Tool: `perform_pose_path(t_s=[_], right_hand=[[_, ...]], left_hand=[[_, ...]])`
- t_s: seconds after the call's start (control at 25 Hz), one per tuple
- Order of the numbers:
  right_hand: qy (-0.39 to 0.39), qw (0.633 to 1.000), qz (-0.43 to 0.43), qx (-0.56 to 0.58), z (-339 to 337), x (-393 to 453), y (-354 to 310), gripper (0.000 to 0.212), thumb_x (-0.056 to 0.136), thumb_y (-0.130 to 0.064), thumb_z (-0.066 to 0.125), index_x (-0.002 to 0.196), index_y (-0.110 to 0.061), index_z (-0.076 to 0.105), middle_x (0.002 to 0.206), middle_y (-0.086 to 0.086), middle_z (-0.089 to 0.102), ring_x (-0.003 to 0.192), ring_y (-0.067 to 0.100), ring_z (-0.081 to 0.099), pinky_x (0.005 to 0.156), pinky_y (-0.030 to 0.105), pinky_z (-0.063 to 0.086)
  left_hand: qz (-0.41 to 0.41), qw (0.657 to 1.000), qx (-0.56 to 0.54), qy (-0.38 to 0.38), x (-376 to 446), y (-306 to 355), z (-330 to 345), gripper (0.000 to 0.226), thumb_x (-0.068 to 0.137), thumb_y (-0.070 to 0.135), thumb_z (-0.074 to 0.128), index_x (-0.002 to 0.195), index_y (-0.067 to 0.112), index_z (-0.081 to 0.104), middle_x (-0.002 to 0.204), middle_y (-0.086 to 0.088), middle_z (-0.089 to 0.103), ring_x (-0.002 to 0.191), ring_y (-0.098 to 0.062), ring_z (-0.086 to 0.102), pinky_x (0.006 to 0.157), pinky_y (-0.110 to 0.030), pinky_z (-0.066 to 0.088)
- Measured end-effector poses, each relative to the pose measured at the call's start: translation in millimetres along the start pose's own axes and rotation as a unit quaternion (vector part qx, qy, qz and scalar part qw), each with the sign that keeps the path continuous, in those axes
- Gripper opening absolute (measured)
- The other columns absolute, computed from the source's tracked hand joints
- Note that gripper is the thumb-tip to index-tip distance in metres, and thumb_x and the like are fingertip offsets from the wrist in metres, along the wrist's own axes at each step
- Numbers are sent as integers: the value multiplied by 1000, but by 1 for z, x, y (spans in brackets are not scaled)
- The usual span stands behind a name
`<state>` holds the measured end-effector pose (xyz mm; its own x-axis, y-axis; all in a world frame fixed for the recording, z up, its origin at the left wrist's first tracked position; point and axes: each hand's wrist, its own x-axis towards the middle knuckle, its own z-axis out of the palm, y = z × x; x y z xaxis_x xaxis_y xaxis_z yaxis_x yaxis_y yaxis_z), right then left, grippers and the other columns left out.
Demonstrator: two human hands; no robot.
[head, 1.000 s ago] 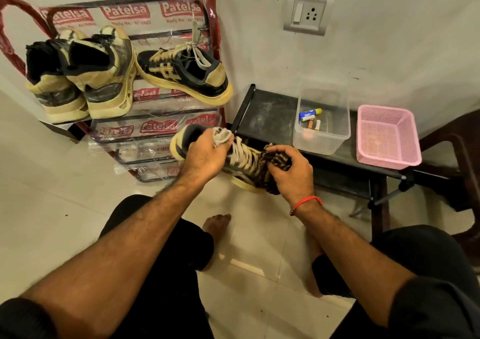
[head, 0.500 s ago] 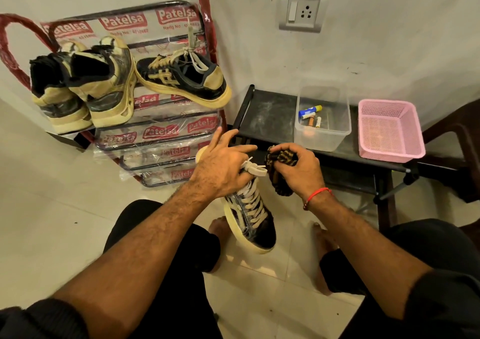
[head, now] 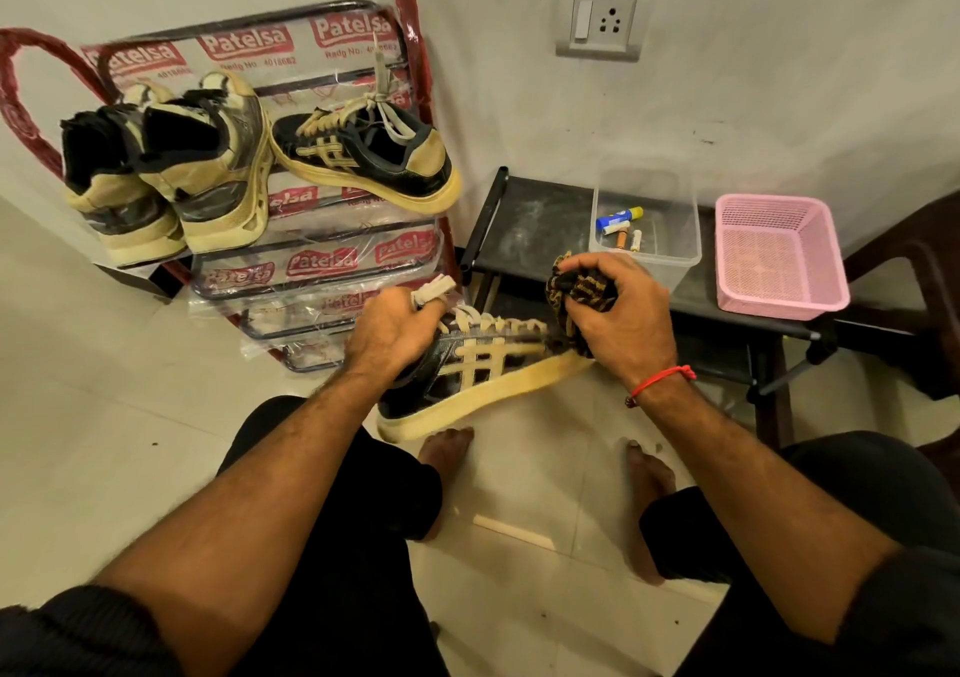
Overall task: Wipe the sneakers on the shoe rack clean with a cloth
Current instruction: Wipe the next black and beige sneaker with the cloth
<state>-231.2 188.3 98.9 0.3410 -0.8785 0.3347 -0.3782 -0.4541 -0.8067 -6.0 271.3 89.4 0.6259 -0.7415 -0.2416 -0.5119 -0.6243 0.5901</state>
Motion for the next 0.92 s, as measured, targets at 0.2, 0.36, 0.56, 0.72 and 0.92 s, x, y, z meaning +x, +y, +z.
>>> perform_pose_path(t_s=[0.2,0.36,0.56,0.72,0.92], right_hand=[[105,993,-51,28,1,-2,-8,33,80,-10,71,114,-10,69,113,-4,61,111,13,59,99,21,49],[111,988,-48,98,7,-4,-9,32,82,0,70,114,-6,67,116,4,61,115,18,58,103,33,49],[156,963,-15,217,4,4,0,34,82,5,66,112,-10,66,116,4,62,116,25,59,101,52,49],[132,968,-16,211,3,2,8,33,83,9,65,113,-3,65,118,13,62,118,26,58,101,50,50],[72,983,-24,165,2,7,4,36,82,6,68,114,-9,65,119,11,62,118,20,59,102,46,50]], left_hand=[[-120,927,-351,-52,-8,16,0,24,95,37,68,102,14,71,87,1,75,87,-20,70,74,-36,52],[-116,871,-470,-87,-12,20,4,33,91,37,71,112,11,74,105,-7,78,102,-25,70,86,-42,51],[-22,847,-511,-145,-27,31,4,36,92,45,65,113,17,75,116,-4,76,111,-20,67,98,-38,47],[19,880,-436,-189,-36,40,5,47,83,55,64,112,19,74,111,1,78,110,-18,69,87,-31,54],[62,896,-426,-106,-27,34,9,19,90,28,75,108,22,76,116,-3,75,106,-19,73,89,-33,58]])
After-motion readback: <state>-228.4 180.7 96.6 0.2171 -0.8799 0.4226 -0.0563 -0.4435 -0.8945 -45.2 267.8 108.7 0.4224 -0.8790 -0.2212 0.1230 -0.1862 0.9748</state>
